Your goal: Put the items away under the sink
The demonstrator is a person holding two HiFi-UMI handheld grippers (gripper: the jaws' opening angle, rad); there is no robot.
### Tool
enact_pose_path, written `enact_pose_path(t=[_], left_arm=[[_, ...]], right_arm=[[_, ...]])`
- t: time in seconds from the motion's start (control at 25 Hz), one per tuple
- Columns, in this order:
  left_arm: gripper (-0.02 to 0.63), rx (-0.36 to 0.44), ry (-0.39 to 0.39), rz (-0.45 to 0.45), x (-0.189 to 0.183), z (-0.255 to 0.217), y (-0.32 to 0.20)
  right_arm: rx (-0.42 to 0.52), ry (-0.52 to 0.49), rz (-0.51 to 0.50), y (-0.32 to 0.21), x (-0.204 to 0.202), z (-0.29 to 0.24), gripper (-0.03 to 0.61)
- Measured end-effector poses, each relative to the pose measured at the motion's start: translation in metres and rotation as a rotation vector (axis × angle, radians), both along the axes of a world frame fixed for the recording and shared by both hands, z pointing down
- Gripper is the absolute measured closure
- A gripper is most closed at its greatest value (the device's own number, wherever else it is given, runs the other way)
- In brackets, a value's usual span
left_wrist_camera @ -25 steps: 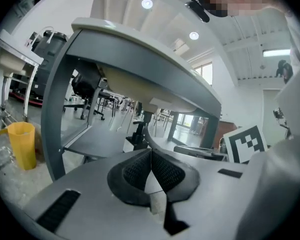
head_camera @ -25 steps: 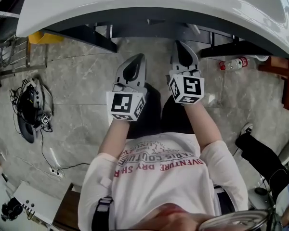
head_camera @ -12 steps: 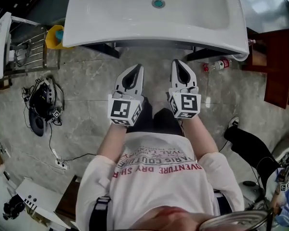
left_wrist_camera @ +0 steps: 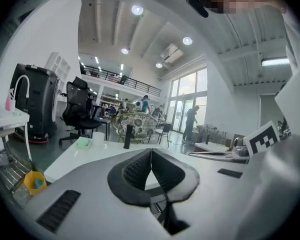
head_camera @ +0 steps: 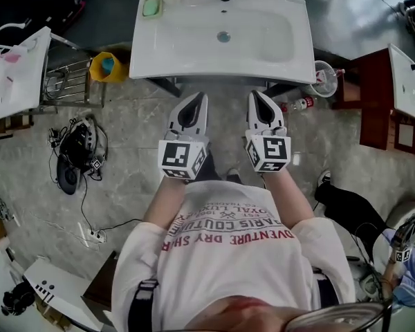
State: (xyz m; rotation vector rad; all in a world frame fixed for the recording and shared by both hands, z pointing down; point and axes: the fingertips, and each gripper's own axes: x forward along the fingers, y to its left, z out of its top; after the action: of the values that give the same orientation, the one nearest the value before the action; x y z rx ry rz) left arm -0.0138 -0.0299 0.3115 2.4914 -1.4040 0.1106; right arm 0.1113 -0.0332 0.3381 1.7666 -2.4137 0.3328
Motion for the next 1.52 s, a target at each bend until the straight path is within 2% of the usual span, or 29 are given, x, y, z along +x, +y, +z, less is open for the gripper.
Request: enact_pose_path(t=[0.16,0.36,0.84,1.16,1.52], left_arm=[[0.591,0.052,-0.002,-0.009,-0.001,-0.042,0.010],[0.591,0.084,-0.010,-0.014,-0.003,-0.064,0.021],[0.591,0.103,-0.025,-0.008,0.000,-0.079,0.045],[0.591,0.104,-0.021,0.004,0.003,-0.081,0.045],[0.591,0.099,-0.018,-0.020,0.005,-0.080,0.039]], right_arm=[[0.057,0.003,0.003,0.007,0.003,-0.048,0.554],[0.091,0.004,0.011,0.014,0.006,-0.076,0.554],[0.110,0.017,-0.024,0.035,-0.001,-0.090,0.555],[0.111,0.040,0.001,0.036,0.007,-0.096,0.555],[0.100,0.042,-0.017,0.037,0.014,-0.091,0.554]])
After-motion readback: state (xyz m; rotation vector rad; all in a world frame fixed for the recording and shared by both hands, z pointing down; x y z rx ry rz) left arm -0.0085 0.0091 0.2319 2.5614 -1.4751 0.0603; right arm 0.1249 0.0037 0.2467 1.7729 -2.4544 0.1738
